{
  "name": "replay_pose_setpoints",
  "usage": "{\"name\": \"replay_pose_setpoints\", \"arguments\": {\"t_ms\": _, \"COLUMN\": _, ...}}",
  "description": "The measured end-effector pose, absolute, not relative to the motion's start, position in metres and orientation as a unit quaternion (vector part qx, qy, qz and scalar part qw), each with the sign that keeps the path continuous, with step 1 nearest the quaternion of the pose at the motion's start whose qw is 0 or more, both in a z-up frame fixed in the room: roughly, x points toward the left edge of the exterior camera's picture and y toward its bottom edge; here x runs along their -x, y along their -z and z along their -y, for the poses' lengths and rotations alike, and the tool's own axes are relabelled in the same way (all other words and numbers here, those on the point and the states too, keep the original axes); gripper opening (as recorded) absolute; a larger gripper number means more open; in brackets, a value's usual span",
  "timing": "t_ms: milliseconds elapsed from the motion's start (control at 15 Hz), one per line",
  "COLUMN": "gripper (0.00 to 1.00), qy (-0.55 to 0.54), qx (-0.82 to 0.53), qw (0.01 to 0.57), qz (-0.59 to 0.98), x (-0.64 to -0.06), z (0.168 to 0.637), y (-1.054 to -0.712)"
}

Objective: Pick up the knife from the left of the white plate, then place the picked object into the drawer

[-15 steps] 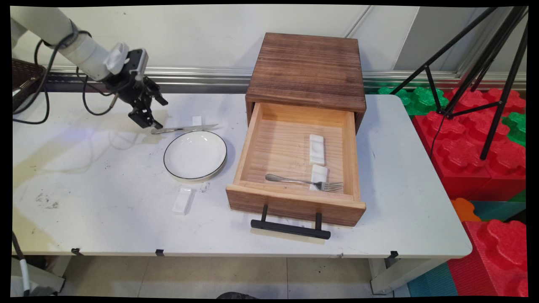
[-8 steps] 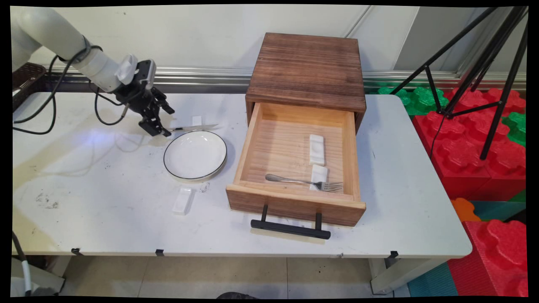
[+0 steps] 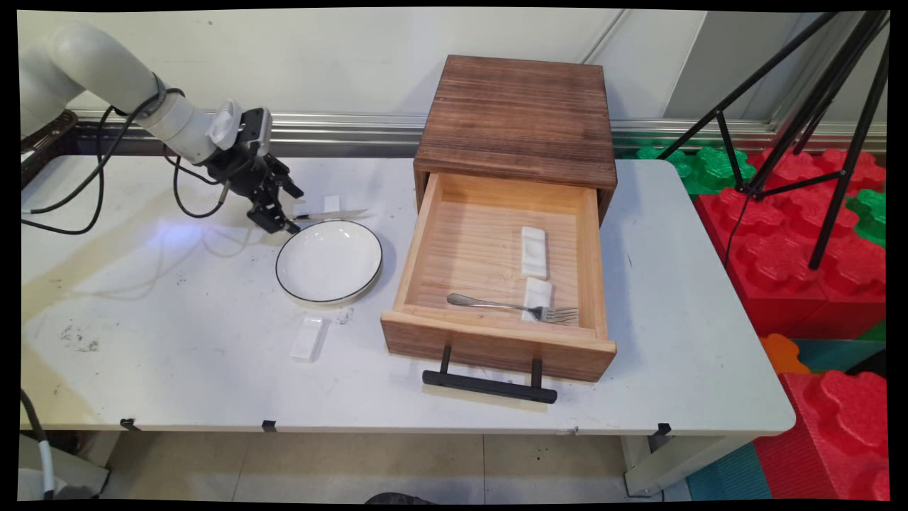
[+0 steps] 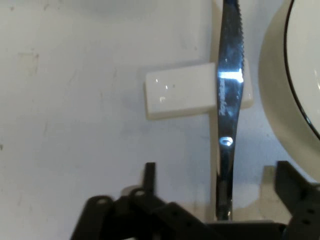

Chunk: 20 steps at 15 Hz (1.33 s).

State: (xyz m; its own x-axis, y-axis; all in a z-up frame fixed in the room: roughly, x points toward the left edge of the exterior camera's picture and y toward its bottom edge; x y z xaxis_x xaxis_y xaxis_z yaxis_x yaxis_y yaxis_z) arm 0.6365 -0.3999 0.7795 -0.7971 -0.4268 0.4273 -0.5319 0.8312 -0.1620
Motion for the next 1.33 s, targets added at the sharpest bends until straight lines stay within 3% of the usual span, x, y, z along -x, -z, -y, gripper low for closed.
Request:
{"name": "replay_pose_setpoints", "arguments": {"t_ms": 67, "gripper": 0.0, "qy": -0.139, "qx": -0.256, "qw": 0.192, "qz": 0.937, "x": -0.635, "z": 0.402, "y": -0.779}}
{"name": "replay_pose_setpoints", "arguments": {"t_ms": 800, "gripper": 0.0, "qy": -0.144, "qx": -0.257, "qw": 0.196, "qz": 0.935, "x": -0.636, "z": 0.407, "y": -0.778}}
{"name": "replay_pose_setpoints", "arguments": {"t_ms": 1333, "gripper": 0.0, "qy": -0.15, "qx": -0.237, "qw": 0.21, "qz": 0.937, "x": -0.629, "z": 0.392, "y": -0.817}}
